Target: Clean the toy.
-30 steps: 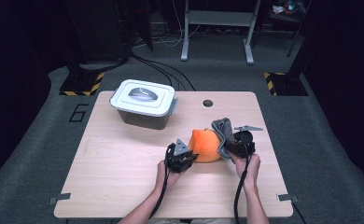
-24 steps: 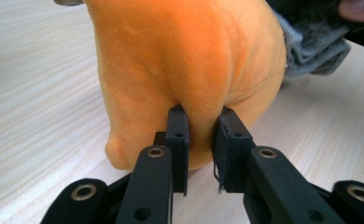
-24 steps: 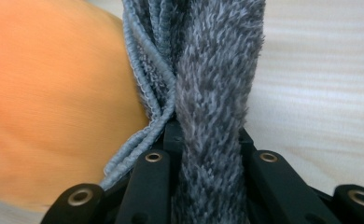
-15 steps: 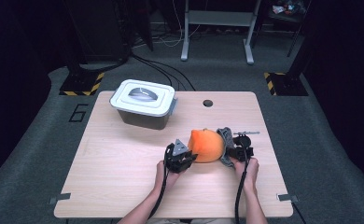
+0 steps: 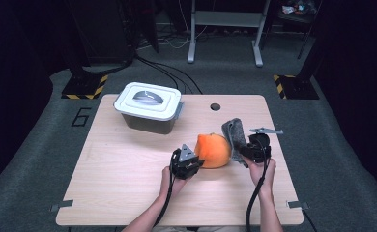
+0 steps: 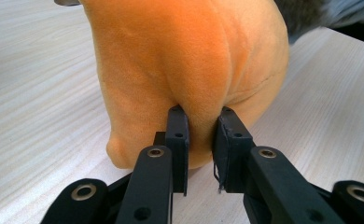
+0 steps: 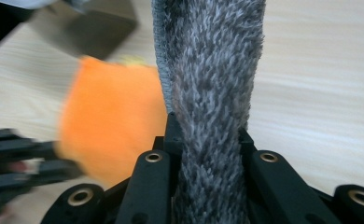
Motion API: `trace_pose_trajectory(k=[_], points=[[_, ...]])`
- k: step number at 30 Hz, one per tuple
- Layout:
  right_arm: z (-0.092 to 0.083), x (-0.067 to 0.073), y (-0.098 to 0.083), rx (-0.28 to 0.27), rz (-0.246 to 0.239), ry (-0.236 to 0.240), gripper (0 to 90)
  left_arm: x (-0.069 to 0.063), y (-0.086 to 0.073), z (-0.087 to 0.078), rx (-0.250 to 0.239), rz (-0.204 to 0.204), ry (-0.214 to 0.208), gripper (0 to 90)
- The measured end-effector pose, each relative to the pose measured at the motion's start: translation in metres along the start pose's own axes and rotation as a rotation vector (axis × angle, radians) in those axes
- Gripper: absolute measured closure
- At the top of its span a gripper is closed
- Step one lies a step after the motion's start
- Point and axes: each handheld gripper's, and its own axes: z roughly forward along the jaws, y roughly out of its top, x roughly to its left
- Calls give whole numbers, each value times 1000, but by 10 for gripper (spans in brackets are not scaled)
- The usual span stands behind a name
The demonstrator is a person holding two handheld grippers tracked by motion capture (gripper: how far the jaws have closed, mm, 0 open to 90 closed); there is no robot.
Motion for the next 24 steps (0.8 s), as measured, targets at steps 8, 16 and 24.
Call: trace_pose_trajectory(k=[8,16,24], points=[[2,35,14,7,-54,85,756,0,0,0,4,5,-1,768],[14,60,18,15,-102,152,754,-3,1,0,6,22,3,768],[32,71,11,56,-171,86,757,-2,0,1,8,22,13,769]])
